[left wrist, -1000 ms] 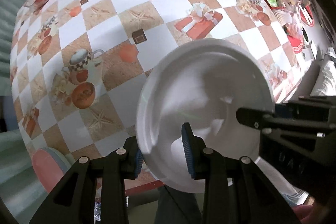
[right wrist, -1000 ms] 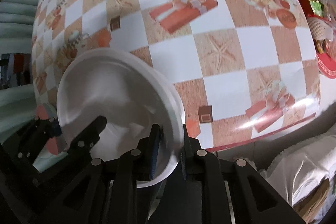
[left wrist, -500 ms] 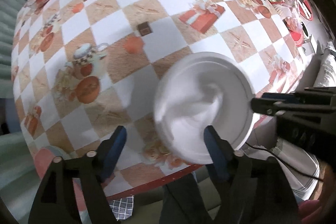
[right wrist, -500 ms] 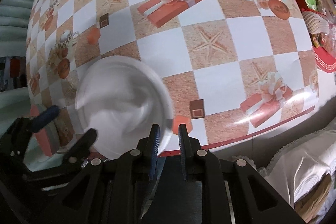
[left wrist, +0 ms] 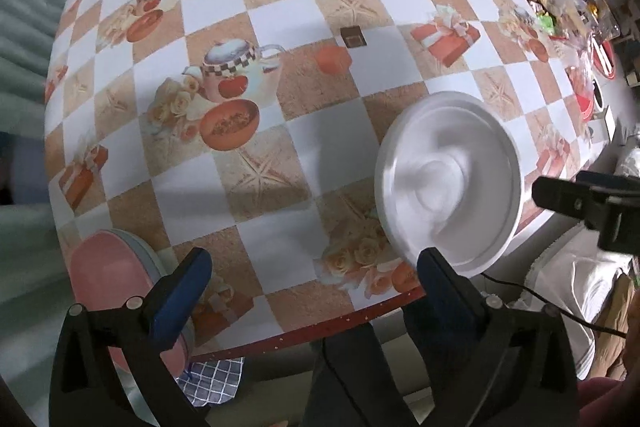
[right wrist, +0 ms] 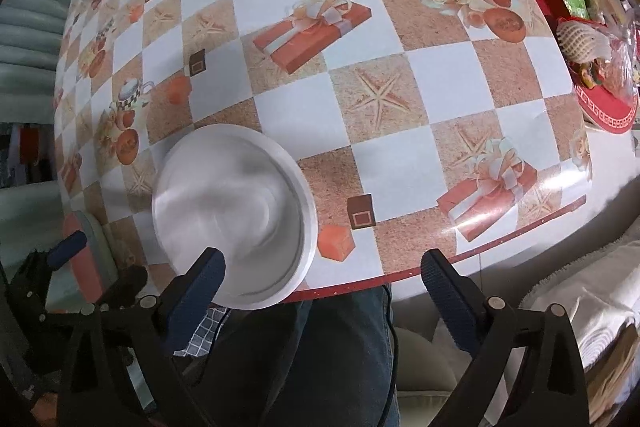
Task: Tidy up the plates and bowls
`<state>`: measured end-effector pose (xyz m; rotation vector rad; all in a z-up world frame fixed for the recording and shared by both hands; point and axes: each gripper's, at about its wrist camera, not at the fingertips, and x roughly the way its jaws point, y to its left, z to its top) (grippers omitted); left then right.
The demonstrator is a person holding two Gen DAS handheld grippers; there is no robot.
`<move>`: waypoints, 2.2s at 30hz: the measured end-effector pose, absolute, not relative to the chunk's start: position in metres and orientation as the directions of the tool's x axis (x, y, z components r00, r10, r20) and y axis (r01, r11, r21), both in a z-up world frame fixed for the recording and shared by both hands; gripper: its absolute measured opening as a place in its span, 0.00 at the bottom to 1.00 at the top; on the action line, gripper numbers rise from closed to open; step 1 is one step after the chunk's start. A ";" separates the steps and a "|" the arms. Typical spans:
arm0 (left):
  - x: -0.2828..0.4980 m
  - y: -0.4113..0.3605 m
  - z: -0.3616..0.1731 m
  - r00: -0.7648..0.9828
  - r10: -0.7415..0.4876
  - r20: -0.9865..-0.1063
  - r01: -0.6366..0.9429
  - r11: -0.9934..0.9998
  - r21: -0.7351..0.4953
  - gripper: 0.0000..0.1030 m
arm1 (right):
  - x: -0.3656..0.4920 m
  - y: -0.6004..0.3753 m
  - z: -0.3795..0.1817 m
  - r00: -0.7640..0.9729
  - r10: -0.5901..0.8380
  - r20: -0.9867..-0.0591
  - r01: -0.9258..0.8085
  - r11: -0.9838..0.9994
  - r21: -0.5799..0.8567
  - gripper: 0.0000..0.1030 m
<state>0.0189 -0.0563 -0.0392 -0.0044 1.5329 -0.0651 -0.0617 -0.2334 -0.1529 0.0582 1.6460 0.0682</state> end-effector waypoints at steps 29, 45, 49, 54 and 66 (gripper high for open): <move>-0.004 -0.025 -0.025 0.092 -0.038 -0.995 0.022 0.999 -0.036 1.00 | -0.085 -0.194 -0.141 -0.042 -0.002 -0.999 -0.022 1.000 -0.002 0.99; -0.001 -0.038 -0.031 0.074 -0.044 -0.996 0.038 0.998 -0.041 1.00 | -0.086 -0.209 -0.143 -0.055 -0.013 -0.998 -0.017 1.000 -0.012 0.99; 0.001 -0.049 -0.035 0.057 -0.037 -0.998 0.047 0.998 -0.034 1.00 | -0.085 -0.222 -0.147 -0.070 -0.008 -0.998 -0.009 1.000 -0.007 0.99; 0.003 -0.064 -0.041 0.027 -0.025 -0.999 0.038 0.999 -0.023 1.00 | -0.081 -0.240 -0.153 -0.098 0.010 -0.995 -0.012 1.000 0.011 0.99; 0.009 -0.085 -0.046 -0.006 0.013 -1.000 -0.041 0.999 0.014 1.00 | -0.057 -0.266 -0.158 -0.136 0.025 -0.990 -0.096 0.995 0.038 0.99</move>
